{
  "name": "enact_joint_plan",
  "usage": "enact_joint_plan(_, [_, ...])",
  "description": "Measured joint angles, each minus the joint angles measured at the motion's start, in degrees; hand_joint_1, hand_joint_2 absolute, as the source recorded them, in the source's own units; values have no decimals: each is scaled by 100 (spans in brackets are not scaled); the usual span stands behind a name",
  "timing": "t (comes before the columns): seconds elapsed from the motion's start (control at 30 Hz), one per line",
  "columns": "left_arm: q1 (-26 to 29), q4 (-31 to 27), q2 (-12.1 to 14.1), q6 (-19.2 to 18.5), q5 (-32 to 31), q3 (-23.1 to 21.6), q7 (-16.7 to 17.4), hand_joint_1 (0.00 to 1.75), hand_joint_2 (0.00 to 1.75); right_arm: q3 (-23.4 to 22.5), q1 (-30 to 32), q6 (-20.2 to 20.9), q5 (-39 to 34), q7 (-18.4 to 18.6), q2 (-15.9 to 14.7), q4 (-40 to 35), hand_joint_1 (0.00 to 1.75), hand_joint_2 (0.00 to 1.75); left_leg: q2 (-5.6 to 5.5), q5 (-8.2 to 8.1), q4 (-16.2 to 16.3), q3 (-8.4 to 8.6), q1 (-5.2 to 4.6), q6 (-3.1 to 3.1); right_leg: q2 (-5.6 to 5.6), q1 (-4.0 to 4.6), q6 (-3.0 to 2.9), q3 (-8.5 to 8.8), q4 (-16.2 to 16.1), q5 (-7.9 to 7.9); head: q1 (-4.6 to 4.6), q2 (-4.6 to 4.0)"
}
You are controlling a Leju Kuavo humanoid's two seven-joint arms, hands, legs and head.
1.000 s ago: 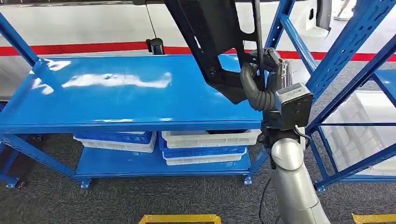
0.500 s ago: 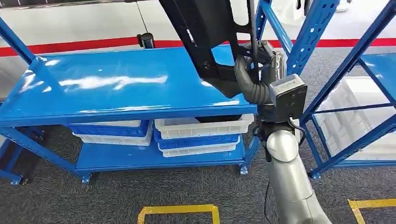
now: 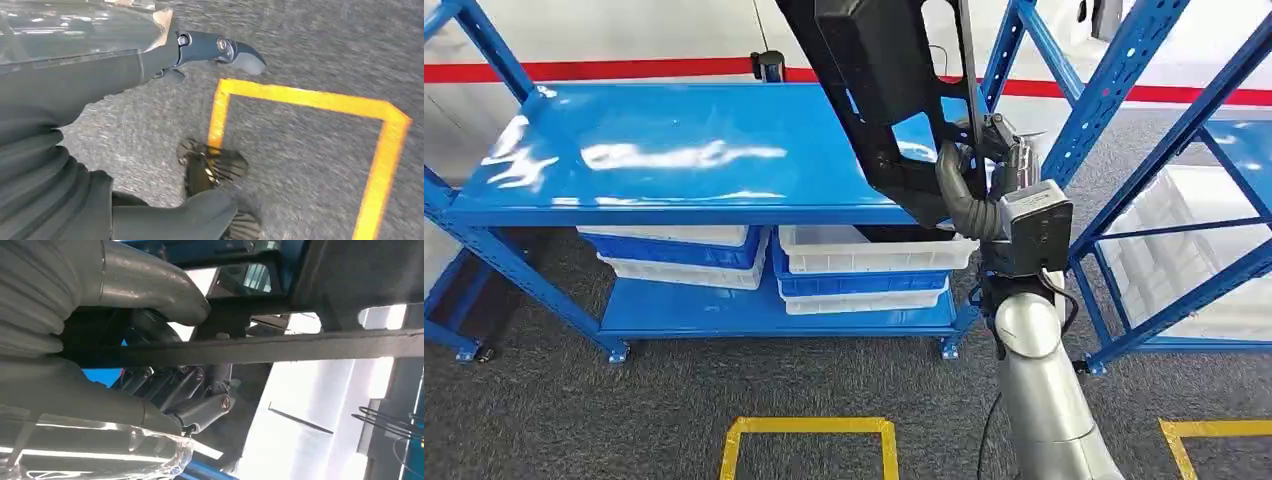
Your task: Take the parts from the cabinet and place them on the table.
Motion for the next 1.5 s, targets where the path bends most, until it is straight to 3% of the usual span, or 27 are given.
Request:
enact_joint_plan(0.03, [21,0,-2,-2,-37,-2,2,0,175,-24,88,-18,2,-24,-11,7,175,175,8,46,13,-64,-19,22,1,-1,11,-78,381,-135,-2,0])
enact_joint_plan(0.1, [49,0,-15,15,-113,-24,37,0,175,-105,271,-81,9,-100,-31,37,175,175,12,135,60,-212,-49,41,1,12,124,-9,647,-2,4,0])
enact_joint_plan(0.17, [74,2,-65,61,-187,-53,29,0,175,-153,379,-116,2,-203,-26,57,175,175,10,202,125,-361,-85,31,2,36,194,514,-41,361,9,0])
enact_joint_plan(0.2, [93,2,-94,107,-247,-83,-42,0,175,-168,433,-122,31,-287,-6,55,175,175,11,225,154,-403,-96,25,1,46,143,859,-567,407,9,0])
enact_joint_plan(0.23, [106,2,-136,147,-304,-120,-127,0,175,-175,513,-138,90,-378,24,33,175,175,13,259,162,-444,-112,-2,1,103,16,1135,-996,176,0,0])
enact_joint_plan(0.27, [106,2,-166,177,-337,-153,-168,0,175,-175,614,-155,147,-435,59,-18,175,175,16,301,165,-465,-115,-38,-1,133,-17,1252,-1239,144,-2,0])
enact_joint_plan(0.37, [125,4,-227,197,-350,-199,-216,0,175,-168,769,-186,229,-468,98,-96,175,175,20,414,143,-492,-94,-135,-4,147,-89,1185,-1255,246,9,0])
enact_joint_plan(0.4, [133,2,-216,197,-336,-210,-267,0,175,-168,810,-190,230,-470,112,-107,175,175,-3,322,193,-536,-74,-162,-29,-19,-129,1185,-1311,329,15,0])
enact_joint_plan(0.5, [133,4,-225,111,-280,-219,-553,0,175,-170,994,-124,184,-461,171,-245,175,175,-1,-614,1036,-784,-6,-312,-44,0,-211,975,-1313,508,-48,0])
enact_joint_plan(0.53, [130,2,-225,64,-269,-221,-655,0,175,-166,1076,-109,201,-448,173,-303,175,175,0,-828,1460,-877,21,-364,-50,0,-206,903,-1310,564,-52,0])
enact_joint_plan(0.57, [127,2,-225,22,-249,-221,-725,0,175,-166,1161,-109,231,-439,171,-375,175,175,1,-859,1753,-913,50,-399,-53,-3,-188,834,-1304,621,-55,0])
enact_joint_plan(0.63, [116,2,-225,-61,-203,-221,-750,0,175,-160,1323,-109,289,-389,168,-564,175,175,3,-414,1681,-707,123,-460,-56,-40,-135,672,-1292,741,-57,0])
enact_joint_plan(0.7, [89,2,-229,-189,-212,-225,-695,0,175,-160,1410,-124,393,-294,162,-810,175,175,2,-31,861,-127,182,-531,-47,-96,-32,557,-1237,809,-63,0])
enact_joint_plan(0.73, [72,4,-257,-285,-244,-240,-671,0,175,-162,1453,-137,450,-224,153,-951,175,175,-14,-163,357,180,219,-601,-45,-70,13,511,-1213,837,-96,0])
enact_joint_plan(0.77, [64,0,-262,-376,-286,-271,-658,0,175,-162,1471,-146,474,-150,140,-1082,175,175,-61,-241,38,359,154,-569,-50,-56,67,480,-1191,877,-127,0])
enact_joint_plan(0.83, [18,0,-262,-574,-336,-317,-615,0,175,-162,1479,-114,477,6,109,-1320,175,175,-81,-262,23,291,112,-489,-51,-19,174,427,-1209,1006,-98,0])
enact_joint_plan(0.9, [-16,0,-273,-651,-409,-382,-553,0,175,-166,1487,-105,479,96,48,-1473,175,175,-42,-140,-16,158,109,-293,-44,-53,265,353,-1243,1051,-101,0])
enact_joint_plan(0.97, [-106,-13,-262,-708,-444,-452,-520,0,175,-175,1462,-105,492,164,-7,-1594,175,175,-9,-19,-6,44,80,-99,-34,-76,171,147,-806,492,-50,0])
enact_joint_plan(1.03, [-191,-28,-262,-921,-369,-461,-568,0,175,-177,1342,-65,492,284,-63,-1653,175,175,12,108,-1,-122,44,-34,-28,-70,130,-53,80,-54,-18,0])
enact_joint_plan(1.1, [-284,-50,-260,-984,-418,-494,-641,0,175,-179,1147,-13,487,435,-107,-1670,175,175,32,234,17,-299,-4,-16,-25,-39,221,-56,653,-82,-7,0])
enact_joint_plan(1.17, [-364,-72,-258,-986,-514,-617,-649,0,175,-181,915,20,487,599,-125,-1670,175,175,37,336,27,-427,-52,-9,-24,12,292,368,286,260,-7,0])
enact_joint_plan(1.2, [-419,-83,-258,-986,-514,-654,-616,0,175,-184,773,44,481,652,-131,-1670,175,175,33,381,28,-477,-77,-9,-15,42,252,743,-235,377,0,0])
enact_joint_plan(1.27, [-496,-87,-258,-1001,-514,-721,-536,0,175,-179,505,85,431,728,-140,-1666,175,175,33,453,37,-538,-123,-39,-4,118,56,1377,-1165,208,-9,0])
enact_joint_plan(1.33, [-545,-90,-240,-1049,-511,-756,-415,0,175,-177,232,127,345,758,-144,-1628,175,175,37,602,21,-611,-75,-122,10,153,45,1431,-1438,141,-2,0])
enact_joint_plan(1.4, [-538,-90,-212,-1051,-511,-791,-264,0,175,-177,47,153,286,789,-144,-1549,175,175,13,683,-25,-655,-94,-184,-3,96,-30,1334,-1515,289,-2,0])
enact_joint_plan(1.47, [-529,-87,-197,-1053,-498,-800,-205,0,175,-173,-120,186,262,807,-120,-1445,175,175,-11,181,322,-819,-60,-243,-37,20,-176,1283,-1533,414,-33,0])
enact_joint_plan(1.5, [-529,-87,-188,-1053,-496,-807,-199,0,175,-170,-166,192,247,815,-109,-1410,175,175,-1,-158,765,-939,-32,-286,-59,24,-188,1207,-1496,447,-61,0])
